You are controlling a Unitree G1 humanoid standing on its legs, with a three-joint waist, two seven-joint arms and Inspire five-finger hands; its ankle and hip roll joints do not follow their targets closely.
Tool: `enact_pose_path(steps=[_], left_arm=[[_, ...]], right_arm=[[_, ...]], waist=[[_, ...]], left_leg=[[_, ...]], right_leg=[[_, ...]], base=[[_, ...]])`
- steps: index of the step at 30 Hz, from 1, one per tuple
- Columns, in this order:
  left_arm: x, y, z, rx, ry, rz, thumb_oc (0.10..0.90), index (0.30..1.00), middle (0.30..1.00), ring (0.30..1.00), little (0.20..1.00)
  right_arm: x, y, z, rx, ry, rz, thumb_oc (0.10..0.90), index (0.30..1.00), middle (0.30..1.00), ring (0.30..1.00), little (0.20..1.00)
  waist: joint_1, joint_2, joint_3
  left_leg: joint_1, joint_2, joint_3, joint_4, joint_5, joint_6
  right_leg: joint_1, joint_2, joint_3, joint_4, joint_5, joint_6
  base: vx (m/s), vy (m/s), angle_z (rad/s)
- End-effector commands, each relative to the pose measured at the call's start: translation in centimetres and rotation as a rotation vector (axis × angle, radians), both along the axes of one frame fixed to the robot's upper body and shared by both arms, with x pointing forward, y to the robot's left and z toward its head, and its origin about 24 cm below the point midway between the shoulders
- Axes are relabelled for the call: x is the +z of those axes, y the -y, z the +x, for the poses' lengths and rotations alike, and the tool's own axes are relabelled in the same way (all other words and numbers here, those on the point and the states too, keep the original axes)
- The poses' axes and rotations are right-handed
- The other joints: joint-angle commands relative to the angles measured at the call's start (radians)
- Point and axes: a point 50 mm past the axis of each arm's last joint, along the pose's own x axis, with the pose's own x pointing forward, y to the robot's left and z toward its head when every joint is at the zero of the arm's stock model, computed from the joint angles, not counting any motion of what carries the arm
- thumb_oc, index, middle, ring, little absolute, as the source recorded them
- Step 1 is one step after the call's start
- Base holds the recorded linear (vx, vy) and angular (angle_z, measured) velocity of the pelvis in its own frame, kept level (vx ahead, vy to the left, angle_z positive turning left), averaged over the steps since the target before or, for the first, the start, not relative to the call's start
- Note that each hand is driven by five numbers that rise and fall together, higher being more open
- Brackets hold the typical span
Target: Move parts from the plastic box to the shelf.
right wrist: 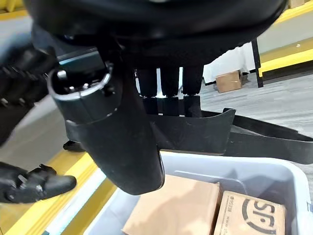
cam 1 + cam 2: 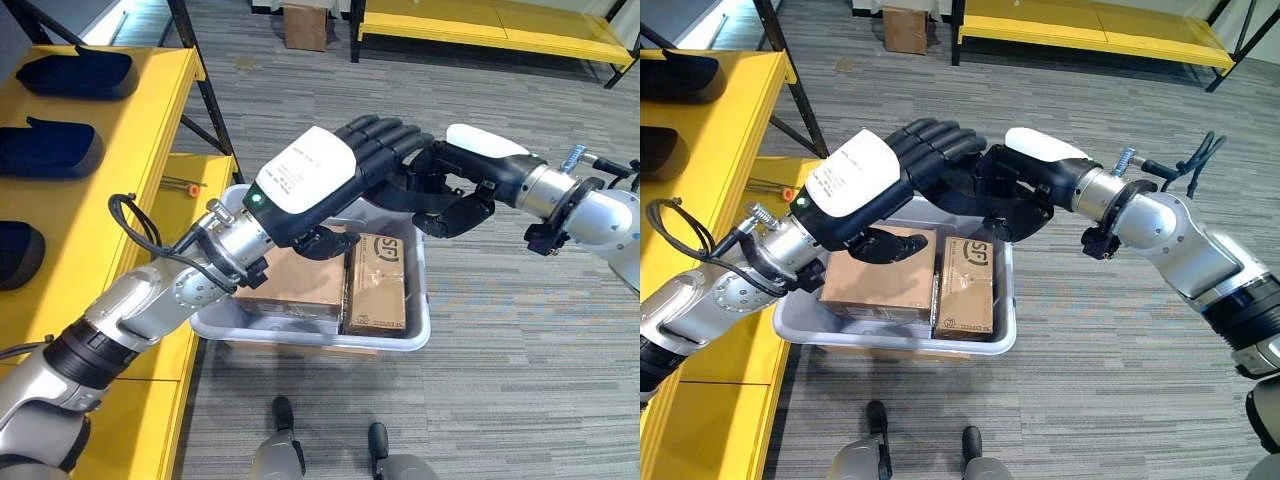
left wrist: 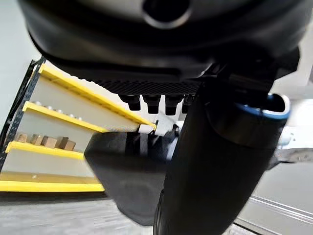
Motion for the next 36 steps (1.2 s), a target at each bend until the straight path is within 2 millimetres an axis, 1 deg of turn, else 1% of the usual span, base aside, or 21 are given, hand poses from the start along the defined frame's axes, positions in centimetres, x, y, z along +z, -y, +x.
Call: enact_pose_path(steps=[1, 8, 14, 15, 16, 23, 25, 32, 36], left_arm=[[-1.1, 0.5, 0.6, -0.013, -0.027, -0.072, 0.9, 1.0, 1.0, 1.0, 1.0], [-1.9, 0.9, 1.1, -0.01, -0.053, -0.048, 0.9, 1.0, 1.0, 1.0, 1.0], [-2.0, 1.2, 1.0, -0.019, -0.047, -0.048, 0.9, 1.0, 1.0, 1.0, 1.0], [-2.1, 1.3, 1.0, -0.021, -0.049, -0.045, 0.794, 0.852, 0.852, 0.852, 0.852], [-2.3, 1.4, 1.0, -0.02, -0.053, -0.044, 0.4, 0.3, 0.3, 0.3, 0.3], [-2.3, 1.5, 1.3, -0.016, -0.041, -0.027, 0.4, 0.3, 0.3, 0.3, 0.3], [-2.4, 1.6, 1.4, -0.014, -0.047, -0.046, 0.4, 0.3, 0.3, 0.3, 0.3], [-2.6, 2.6, 2.0, -0.019, -0.049, -0.083, 0.4, 0.3, 0.3, 0.3, 0.3], [-2.7, 2.7, 2.1, -0.016, -0.052, -0.082, 0.4, 0.3, 0.3, 0.3, 0.3]], right_arm=[[1.8, -1.7, 0.3, 0.086, 0.093, 0.188, 0.4, 0.3, 0.3, 0.3, 0.3], [2.0, -2.2, 0.5, 0.096, 0.099, 0.188, 0.4, 0.3, 0.3, 0.3, 0.3], [1.9, -2.5, 0.5, 0.107, 0.104, 0.193, 0.4, 0.3, 0.3, 0.3, 0.3], [1.9, -2.6, 0.5, 0.109, 0.102, 0.195, 0.4, 0.3, 0.3, 0.3, 0.3], [1.9, -2.6, 0.5, 0.111, 0.102, 0.194, 0.4, 0.3, 0.3, 0.3, 0.3], [2.0, -2.9, 0.5, 0.122, 0.102, 0.204, 0.4, 0.3, 0.3, 0.3, 0.3], [2.0, -3.0, 0.6, 0.125, 0.099, 0.215, 0.4, 0.3, 0.3, 0.3, 0.3], [2.4, -4.1, 0.3, 0.176, 0.097, 0.245, 0.4, 0.3, 0.3, 0.3, 0.3], [2.6, -4.3, 0.3, 0.185, 0.103, 0.259, 0.4, 0.3, 0.3, 0.3, 0.3]], waist=[[0.002, -0.019, -0.301], [-0.001, -0.018, -0.305], [-0.001, -0.018, -0.304], [-0.002, -0.018, -0.305], [-0.002, -0.017, -0.305], [-0.003, -0.016, -0.301], [-0.003, -0.016, -0.301], [-0.007, -0.019, -0.301], [-0.009, -0.018, -0.303]], left_leg=[[-0.064, 0.158, -0.02, -0.065, 0.107, -0.109], [-0.064, 0.159, -0.022, -0.062, 0.105, -0.109], [-0.064, 0.159, -0.02, -0.063, 0.106, -0.108], [-0.063, 0.158, -0.019, -0.063, 0.106, -0.108], [-0.063, 0.158, -0.019, -0.064, 0.106, -0.108], [-0.067, 0.158, -0.021, -0.062, 0.105, -0.107], [-0.069, 0.158, -0.022, -0.058, 0.105, -0.107], [-0.071, 0.158, -0.023, -0.053, 0.102, -0.106], [-0.07, 0.159, -0.022, -0.051, 0.101, -0.106]], right_leg=[[0.121, -0.028, -0.015, -0.002, -0.116, 0.039], [0.123, -0.028, -0.016, -0.002, -0.118, 0.036], [0.123, -0.028, -0.015, -0.002, -0.119, 0.036], [0.123, -0.028, -0.015, -0.002, -0.119, 0.036], [0.123, -0.028, -0.015, -0.002, -0.119, 0.035], [0.123, -0.028, -0.015, -0.002, -0.12, 0.035], [0.124, -0.029, -0.015, -0.002, -0.12, 0.035], [0.126, -0.029, -0.012, -0.002, -0.121, 0.032], [0.126, -0.029, -0.01, -0.002, -0.122, 0.032]], base=[[0.0, 0.0, 0.0], [0.0, 0.0, 0.0], [0.0, 0.0, 0.0], [0.0, 0.0, 0.0], [0.0, 0.0, 0.0], [0.0, 0.0, 0.0], [0.0, 0.0, 0.0], [0.0, 0.0, 0.0], [0.0, 0.0, 0.0]])
